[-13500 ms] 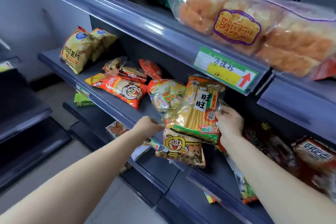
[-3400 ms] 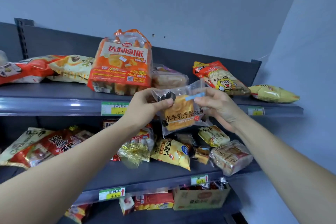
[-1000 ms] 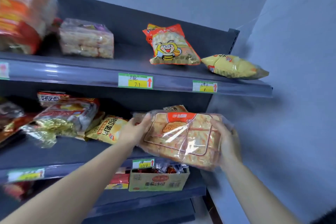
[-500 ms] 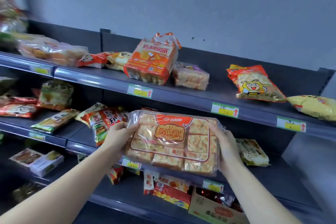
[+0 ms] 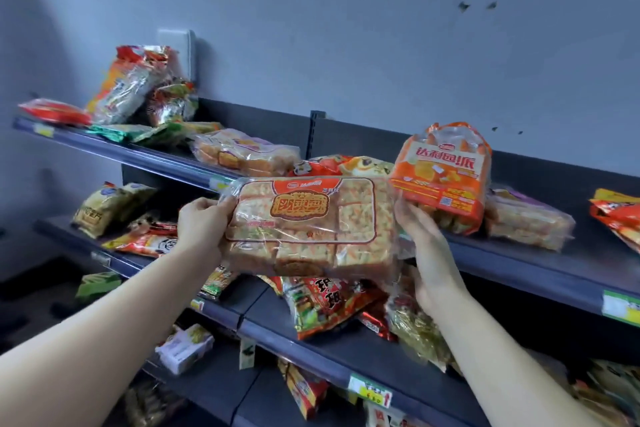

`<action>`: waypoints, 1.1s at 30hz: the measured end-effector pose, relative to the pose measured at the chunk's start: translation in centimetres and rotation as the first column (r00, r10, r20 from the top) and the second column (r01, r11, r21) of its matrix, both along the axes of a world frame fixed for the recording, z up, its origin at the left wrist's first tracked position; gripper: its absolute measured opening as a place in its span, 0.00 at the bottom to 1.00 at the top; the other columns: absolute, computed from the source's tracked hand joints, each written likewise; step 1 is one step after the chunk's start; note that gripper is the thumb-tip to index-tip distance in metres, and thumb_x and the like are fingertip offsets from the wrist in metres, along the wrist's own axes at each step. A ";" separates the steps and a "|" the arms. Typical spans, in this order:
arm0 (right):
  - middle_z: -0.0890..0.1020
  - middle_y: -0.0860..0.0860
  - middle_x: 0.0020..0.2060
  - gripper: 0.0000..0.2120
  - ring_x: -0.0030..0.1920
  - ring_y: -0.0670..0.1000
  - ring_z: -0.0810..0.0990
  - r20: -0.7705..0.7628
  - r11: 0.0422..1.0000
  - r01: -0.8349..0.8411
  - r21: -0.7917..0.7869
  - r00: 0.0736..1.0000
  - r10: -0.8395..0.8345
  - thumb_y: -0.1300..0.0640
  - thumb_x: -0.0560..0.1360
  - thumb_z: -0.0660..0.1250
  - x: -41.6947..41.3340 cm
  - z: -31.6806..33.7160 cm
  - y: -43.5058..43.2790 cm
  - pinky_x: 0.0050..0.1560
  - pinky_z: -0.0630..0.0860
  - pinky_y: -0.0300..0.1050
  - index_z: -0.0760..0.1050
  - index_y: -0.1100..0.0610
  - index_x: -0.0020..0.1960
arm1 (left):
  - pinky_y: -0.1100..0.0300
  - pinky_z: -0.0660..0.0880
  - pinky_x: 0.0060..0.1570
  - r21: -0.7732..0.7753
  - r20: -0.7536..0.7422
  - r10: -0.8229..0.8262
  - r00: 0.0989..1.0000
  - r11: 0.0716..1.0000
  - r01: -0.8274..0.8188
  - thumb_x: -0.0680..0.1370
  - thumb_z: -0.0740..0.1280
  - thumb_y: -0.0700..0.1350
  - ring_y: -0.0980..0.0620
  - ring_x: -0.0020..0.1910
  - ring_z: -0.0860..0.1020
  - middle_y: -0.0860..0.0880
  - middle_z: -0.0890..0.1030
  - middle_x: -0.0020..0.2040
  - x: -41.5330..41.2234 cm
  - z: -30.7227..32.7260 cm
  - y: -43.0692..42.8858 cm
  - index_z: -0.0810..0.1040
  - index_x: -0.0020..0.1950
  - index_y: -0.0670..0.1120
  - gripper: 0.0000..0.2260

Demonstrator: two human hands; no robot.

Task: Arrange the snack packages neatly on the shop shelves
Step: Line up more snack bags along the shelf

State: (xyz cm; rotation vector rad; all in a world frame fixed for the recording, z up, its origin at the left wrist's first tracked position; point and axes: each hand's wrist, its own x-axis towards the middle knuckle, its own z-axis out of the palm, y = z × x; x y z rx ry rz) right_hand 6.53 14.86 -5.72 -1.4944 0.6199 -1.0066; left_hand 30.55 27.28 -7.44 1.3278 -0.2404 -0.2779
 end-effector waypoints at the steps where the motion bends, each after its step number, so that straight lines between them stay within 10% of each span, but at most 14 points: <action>1: 0.75 0.42 0.65 0.39 0.64 0.47 0.73 -0.021 0.999 -0.016 -0.042 1.000 0.016 0.30 0.58 0.70 1.2 0.3 0.2 0.61 0.70 0.48 0.71 0.40 0.67 | 0.54 0.76 0.37 -0.006 -0.002 0.018 1.000 1.000 -0.018 0.76 0.70 0.43 0.46 0.34 0.76 0.44 0.78 0.36 1.4 0.4 0.1 0.74 0.38 0.43 0.10; 12: 0.83 0.49 0.44 0.12 0.43 0.48 0.81 0.065 0.984 0.111 -0.140 0.993 -0.103 0.54 0.68 0.77 14.6 3.7 -4.1 0.37 0.73 0.37 0.75 0.54 0.46 | 0.52 0.78 0.49 -0.218 -0.076 -0.031 0.997 0.976 0.014 0.72 0.75 0.50 0.47 0.39 0.81 0.47 0.82 0.41 13.9 5.7 -3.1 0.79 0.42 0.45 0.10; 16: 0.80 0.50 0.40 0.14 0.41 0.50 0.76 0.123 0.989 0.146 0.017 0.981 -0.147 0.51 0.65 0.77 19.8 5.6 -7.4 0.43 0.72 0.47 0.71 0.52 0.38 | 0.43 0.70 0.66 -0.371 0.122 -0.246 0.962 0.887 0.274 0.60 0.80 0.56 0.40 0.59 0.79 0.41 0.78 0.64 17.7 7.3 -4.5 0.76 0.64 0.46 0.35; 19: 0.79 0.50 0.37 0.16 0.40 0.51 0.76 0.145 0.990 0.127 0.063 0.980 -0.135 0.52 0.65 0.78 23.5 7.0 -9.8 0.48 0.78 0.54 0.69 0.53 0.38 | 0.43 0.71 0.64 -0.258 0.362 -0.207 0.909 0.915 0.311 0.62 0.79 0.48 0.45 0.61 0.77 0.44 0.68 0.70 19.9 7.7 -6.3 0.62 0.74 0.54 0.44; 22: 0.79 0.50 0.38 0.17 0.45 0.53 0.78 0.114 0.991 0.115 0.073 0.986 -0.123 0.51 0.65 0.78 26.6 7.6 -11.9 0.55 0.78 0.56 0.69 0.53 0.38 | 0.48 0.77 0.57 -0.019 0.485 -0.198 0.852 0.971 0.236 0.53 0.83 0.54 0.43 0.59 0.78 0.40 0.68 0.70 22.5 7.9 -7.9 0.71 0.67 0.59 0.44; 28: 0.81 0.50 0.43 0.16 0.49 0.52 0.78 -0.214 0.999 0.010 -0.037 0.977 -0.018 0.41 0.71 0.72 27.9 7.5 -16.0 0.60 0.74 0.53 0.75 0.53 0.44 | 0.65 0.77 0.27 0.150 0.523 -0.294 0.800 0.956 0.253 0.68 0.76 0.41 0.53 0.33 0.83 0.37 0.77 0.59 25.6 8.0 -11.4 0.79 0.55 0.42 0.17; 33: 0.82 0.49 0.42 0.12 0.48 0.53 0.80 -0.446 0.844 0.239 -0.479 0.762 -0.469 0.48 0.77 0.64 26.2 7.3 -19.9 0.49 0.76 0.47 0.78 0.54 0.40 | 0.59 0.79 0.30 0.225 0.513 -0.371 0.774 0.929 0.295 0.62 0.76 0.49 0.45 0.41 0.84 0.38 0.73 0.64 28.8 8.0 -13.5 0.80 0.51 0.43 0.20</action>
